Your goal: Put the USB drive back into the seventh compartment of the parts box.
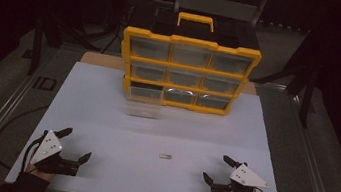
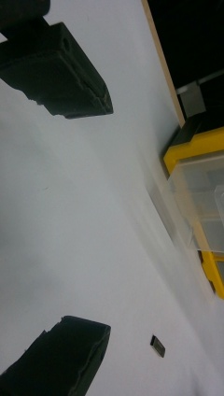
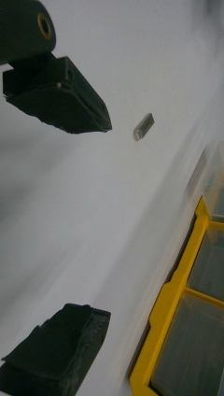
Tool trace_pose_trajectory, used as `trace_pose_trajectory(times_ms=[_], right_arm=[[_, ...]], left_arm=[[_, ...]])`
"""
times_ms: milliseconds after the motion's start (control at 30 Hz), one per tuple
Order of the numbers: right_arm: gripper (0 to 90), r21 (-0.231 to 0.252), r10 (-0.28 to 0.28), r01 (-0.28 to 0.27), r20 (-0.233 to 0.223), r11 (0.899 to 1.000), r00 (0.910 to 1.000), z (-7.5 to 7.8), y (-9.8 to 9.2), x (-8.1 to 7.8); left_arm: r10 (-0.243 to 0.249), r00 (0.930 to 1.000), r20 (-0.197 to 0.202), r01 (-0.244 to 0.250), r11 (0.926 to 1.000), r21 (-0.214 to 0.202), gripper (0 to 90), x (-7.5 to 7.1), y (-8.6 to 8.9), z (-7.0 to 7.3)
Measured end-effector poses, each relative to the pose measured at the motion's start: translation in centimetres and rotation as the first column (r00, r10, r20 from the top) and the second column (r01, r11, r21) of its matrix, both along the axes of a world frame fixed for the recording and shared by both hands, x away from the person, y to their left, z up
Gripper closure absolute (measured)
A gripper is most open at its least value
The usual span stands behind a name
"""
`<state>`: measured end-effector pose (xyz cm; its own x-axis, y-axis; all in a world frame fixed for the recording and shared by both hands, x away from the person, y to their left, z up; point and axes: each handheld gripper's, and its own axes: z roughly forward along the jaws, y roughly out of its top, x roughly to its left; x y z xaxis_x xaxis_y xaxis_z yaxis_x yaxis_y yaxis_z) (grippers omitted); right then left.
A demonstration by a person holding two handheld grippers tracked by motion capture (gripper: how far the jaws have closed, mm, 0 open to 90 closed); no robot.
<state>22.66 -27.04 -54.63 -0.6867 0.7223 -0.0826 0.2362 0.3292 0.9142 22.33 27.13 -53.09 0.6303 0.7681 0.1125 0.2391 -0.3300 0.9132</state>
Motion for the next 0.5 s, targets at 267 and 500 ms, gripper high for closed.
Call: trace_pose_trajectory(times_ms=[267,500], right_arm=[[8.5,-0.004,0.005,-0.005,-0.007,1.0,1.0,-0.04,0.05,0.02],[8.5,-0.001,0.006,-0.006,-0.001,1.0,1.0,0.1,0.09,0.01]], left_arm=[[0.0,1.0,-0.005,0.0,1.0,0.003,0.3,0.11,0.0,-0.06],[-0.005,0.9999,-0.016,0.006,0.9998,0.02,0.3,0.1,-0.14,-0.02]])
